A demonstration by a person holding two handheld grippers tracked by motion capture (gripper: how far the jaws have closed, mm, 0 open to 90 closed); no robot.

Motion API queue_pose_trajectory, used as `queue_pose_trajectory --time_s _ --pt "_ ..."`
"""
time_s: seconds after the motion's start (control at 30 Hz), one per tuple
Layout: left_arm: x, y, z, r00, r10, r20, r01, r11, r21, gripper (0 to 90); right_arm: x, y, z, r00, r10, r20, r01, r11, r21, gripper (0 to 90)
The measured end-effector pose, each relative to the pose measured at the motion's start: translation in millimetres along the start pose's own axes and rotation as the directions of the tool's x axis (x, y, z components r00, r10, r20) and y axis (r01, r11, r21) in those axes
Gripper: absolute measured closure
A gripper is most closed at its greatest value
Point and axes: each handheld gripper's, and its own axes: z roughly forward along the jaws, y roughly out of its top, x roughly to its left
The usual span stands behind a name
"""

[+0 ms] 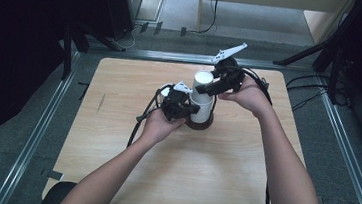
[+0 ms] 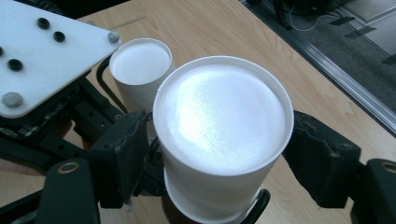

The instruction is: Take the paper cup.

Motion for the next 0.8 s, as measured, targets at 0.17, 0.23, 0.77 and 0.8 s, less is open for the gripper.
queue_pose_trajectory --time_s 0.17,0.23,0.77,0.8 --pt "-1.3 0.1 0.9 1.0000 0.006 0.001 -0.006 1.0000 0.000 88.5 0.7 1.2 1.2 0.9997 0.020 0.014 -0.020 0.9998 0.007 32.1" --pt "-1.5 0.0 1.3 1.0000 0.007 0.002 -0.007 1.0000 0.001 88.6 0.6 0.8 0.8 0.9997 0.018 0.015 -0.018 0.9998 0.004 32.3" --pt "-3.0 -1.1 1.9 1.0000 -0.001 0.002 0.001 1.0000 -0.010 86.9 1.9 5.5 -7.8 0.9986 0.047 0.024 -0.047 0.9989 0.001 33.3" --pt "-2.8 -1.1 1.9 1.0000 -0.002 0.003 0.002 0.9999 -0.010 86.9 2.3 6.7 -9.1 0.9986 0.047 0.022 -0.047 0.9989 -0.001 33.3"
